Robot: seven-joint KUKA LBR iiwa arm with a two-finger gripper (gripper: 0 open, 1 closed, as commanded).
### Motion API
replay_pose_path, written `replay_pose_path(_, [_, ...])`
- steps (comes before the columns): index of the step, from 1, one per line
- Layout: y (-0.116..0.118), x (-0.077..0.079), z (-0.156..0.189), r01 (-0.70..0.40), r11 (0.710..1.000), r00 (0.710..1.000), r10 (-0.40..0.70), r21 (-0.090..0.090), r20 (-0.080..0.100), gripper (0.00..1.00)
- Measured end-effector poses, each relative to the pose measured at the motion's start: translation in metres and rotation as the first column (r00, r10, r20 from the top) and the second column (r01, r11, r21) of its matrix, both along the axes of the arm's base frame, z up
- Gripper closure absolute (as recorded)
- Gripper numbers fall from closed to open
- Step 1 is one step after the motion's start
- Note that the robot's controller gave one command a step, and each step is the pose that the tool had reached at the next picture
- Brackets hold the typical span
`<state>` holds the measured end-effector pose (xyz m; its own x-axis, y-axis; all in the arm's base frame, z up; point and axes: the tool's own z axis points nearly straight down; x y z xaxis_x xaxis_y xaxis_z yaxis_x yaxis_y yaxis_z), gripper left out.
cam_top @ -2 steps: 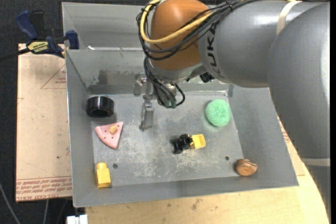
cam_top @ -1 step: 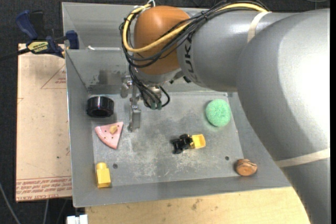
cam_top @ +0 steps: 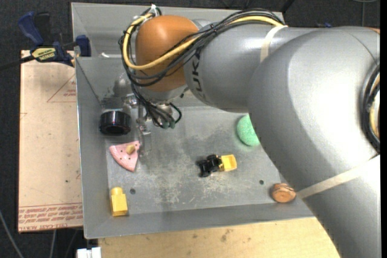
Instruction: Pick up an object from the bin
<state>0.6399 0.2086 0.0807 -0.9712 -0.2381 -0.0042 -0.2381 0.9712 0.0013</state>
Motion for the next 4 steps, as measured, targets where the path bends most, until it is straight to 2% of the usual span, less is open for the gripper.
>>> replay_pose_path(1, [0.006, 0.003, -0.01, -0.197, 0.98, 0.98, 0.197, 0.001, -0.001, 0.0])
replay_pose_path(2, [0.02, -0.004, -0.01, -0.322, 0.947, 0.947, 0.322, -0.002, 0.0, 0.0])
replay_pose_path(3, [0.032, -0.002, -0.01, -0.322, 0.947, 0.947, 0.322, 0.0, 0.001, 0.0])
replay_pose_path(4, [0.039, -0.007, -0.01, -0.565, 0.825, 0.825, 0.565, -0.007, 0.0, 0.0])
